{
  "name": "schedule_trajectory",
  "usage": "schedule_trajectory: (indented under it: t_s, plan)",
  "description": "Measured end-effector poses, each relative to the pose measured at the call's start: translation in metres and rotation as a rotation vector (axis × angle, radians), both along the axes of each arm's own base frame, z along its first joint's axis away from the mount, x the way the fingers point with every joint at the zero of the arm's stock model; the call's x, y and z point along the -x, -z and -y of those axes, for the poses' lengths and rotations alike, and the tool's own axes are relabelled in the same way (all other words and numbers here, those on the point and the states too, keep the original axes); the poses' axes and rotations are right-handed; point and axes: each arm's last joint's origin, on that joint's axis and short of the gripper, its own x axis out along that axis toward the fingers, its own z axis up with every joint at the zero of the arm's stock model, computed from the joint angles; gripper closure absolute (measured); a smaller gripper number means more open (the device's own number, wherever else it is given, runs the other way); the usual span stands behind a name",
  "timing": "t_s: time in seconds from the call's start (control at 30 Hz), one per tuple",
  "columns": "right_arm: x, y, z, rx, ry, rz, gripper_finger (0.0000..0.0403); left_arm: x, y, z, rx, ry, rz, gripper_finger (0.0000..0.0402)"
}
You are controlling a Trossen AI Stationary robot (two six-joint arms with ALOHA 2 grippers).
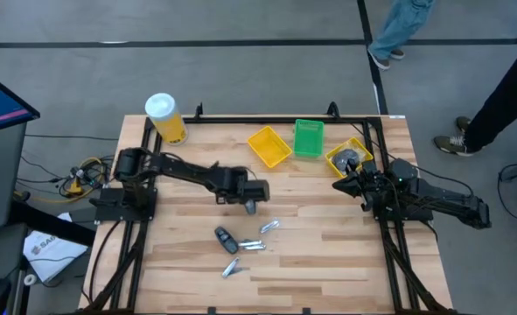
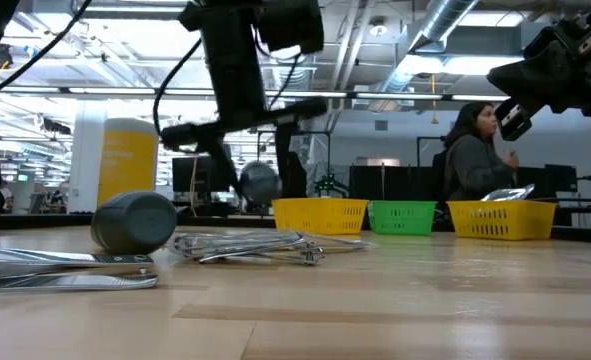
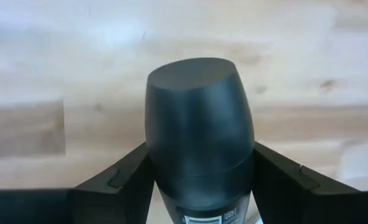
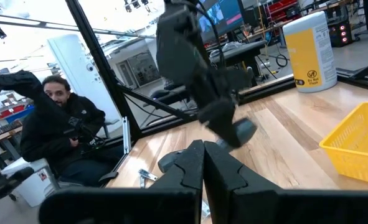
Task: Pick & Place Travel size toiletries
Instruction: Put the black deodorant into the left yellow basket
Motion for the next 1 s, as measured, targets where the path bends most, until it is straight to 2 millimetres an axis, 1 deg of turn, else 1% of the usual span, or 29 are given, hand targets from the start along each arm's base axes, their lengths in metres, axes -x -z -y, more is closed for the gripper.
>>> schedule_trajectory:
  t_s: [0.17, 0.33, 0.47, 0.57, 0.7, 0.9, 1.0]
  plan:
    - [0.000, 0.000, 0.000, 0.000, 0.000, 0.000, 0.0403, 0.006, -0.029, -0.025, -0.096, -0.006, 0.078, 0.0190]
    - [0.000, 0.000, 0.000, 0.000, 0.000, 0.000, 0.0403, 0.009, -0.057, -0.048, -0.168, 0.036, 0.194, 0.0191]
    - [0.000, 0.000, 0.000, 0.000, 0.000, 0.000, 0.0403, 0.008, -0.076, -0.072, -0.249, 0.072, 0.294, 0.0191]
    - [0.000, 0.000, 0.000, 0.000, 0.000, 0.000, 0.0403, 0.006, -0.084, -0.094, -0.300, 0.093, 0.365, 0.0191]
    - [0.000, 0.000, 0.000, 0.000, 0.000, 0.000, 0.0403, 0.003, -0.084, -0.119, -0.336, 0.097, 0.415, 0.0191]
    - [0.000, 0.000, 0.000, -0.001, 0.004, -0.002, 0.0403, 0.004, -0.067, -0.152, -0.375, 0.105, 0.343, 0.0191]
    - [0.000, 0.000, 0.000, -0.001, 0.006, -0.001, 0.0403, 0.000, -0.056, -0.161, -0.390, 0.125, 0.322, 0.0191]
